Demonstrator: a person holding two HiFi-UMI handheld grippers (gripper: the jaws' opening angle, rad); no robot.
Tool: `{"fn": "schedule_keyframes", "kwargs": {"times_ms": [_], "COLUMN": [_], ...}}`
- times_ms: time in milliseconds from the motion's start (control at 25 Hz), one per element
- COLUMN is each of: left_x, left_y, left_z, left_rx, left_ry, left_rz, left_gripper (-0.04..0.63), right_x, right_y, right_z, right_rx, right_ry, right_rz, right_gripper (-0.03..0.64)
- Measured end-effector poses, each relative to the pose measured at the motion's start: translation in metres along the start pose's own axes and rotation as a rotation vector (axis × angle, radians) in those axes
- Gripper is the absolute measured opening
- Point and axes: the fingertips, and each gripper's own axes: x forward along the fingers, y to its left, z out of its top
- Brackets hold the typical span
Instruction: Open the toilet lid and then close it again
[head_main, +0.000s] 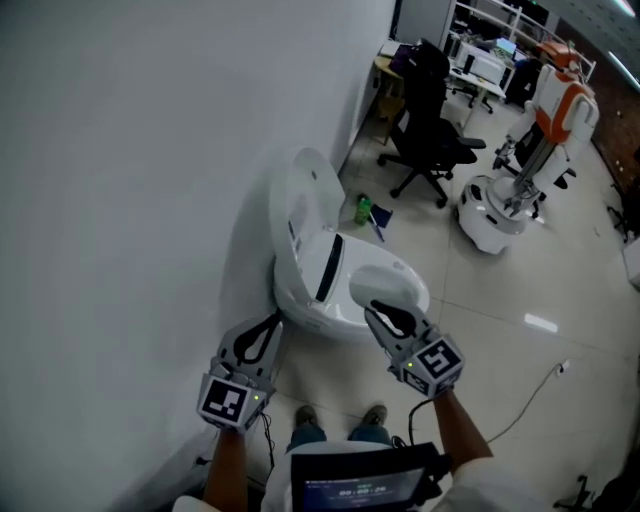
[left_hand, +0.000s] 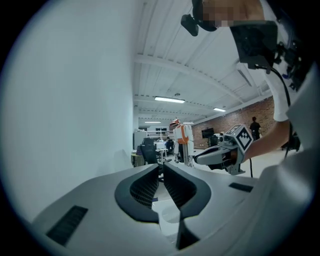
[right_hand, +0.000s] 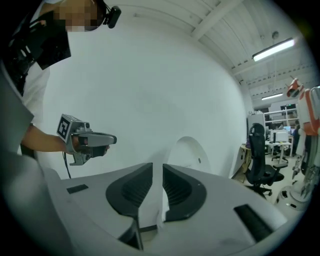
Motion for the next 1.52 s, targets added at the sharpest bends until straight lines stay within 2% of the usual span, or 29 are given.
{"fn": "schedule_keyframes", "kwargs": {"times_ms": [160, 280, 440, 800, 1000, 1040, 1160, 1520], "left_x": [-0.006, -0.015, -0.020, -0.020, -0.013, -0.014, -0.016, -0.019], "left_y": [-0.028, -0.038, -0.048, -0.054, -0.049, -0.049, -0.048, -0.032], "left_z": [-0.016, -0.034, -0.041, -0.041, -0.065, -0.062, -0.057, -0.048], "left_rx": [-0.043, -0.085, -0.081, -0.064, -0.132, -0.136, -0.106, -0.138], "left_ry": [0.039, 0.098, 0.114, 0.118, 0.140, 0.137, 0.137, 0.091], "left_rz": [-0.028, -0.039, -0.057, -0.056, -0.079, -0.082, -0.084, -0.017], "left_gripper": [0.021, 0.021, 0.021, 0.021, 0.021, 0.041, 0.041, 0.041], "right_x": [-0.058, -0.087, -0.102, -0.100, -0.092, -0.090, -0.085, -0.069], "right_y": [0.009, 0.004, 0.002, 0.016, 0.016, 0.017, 0.019, 0.016], "right_z": [-0.001, -0.017, -0.027, -0.031, -0.042, -0.043, -0.038, -0.031], "right_rx": [-0.023, -0.021, -0.017, -0.028, 0.036, 0.038, 0.026, 0.036], "right_ry": [-0.055, -0.040, -0.026, -0.018, 0.007, 0.011, -0.002, 0.007], "right_rz": [-0.073, -0.110, -0.121, -0.099, -0.094, -0.090, -0.085, -0.080], "right_gripper": [0.064, 0.064, 0.064, 0.064, 0.064, 0.064, 0.064, 0.064]}}
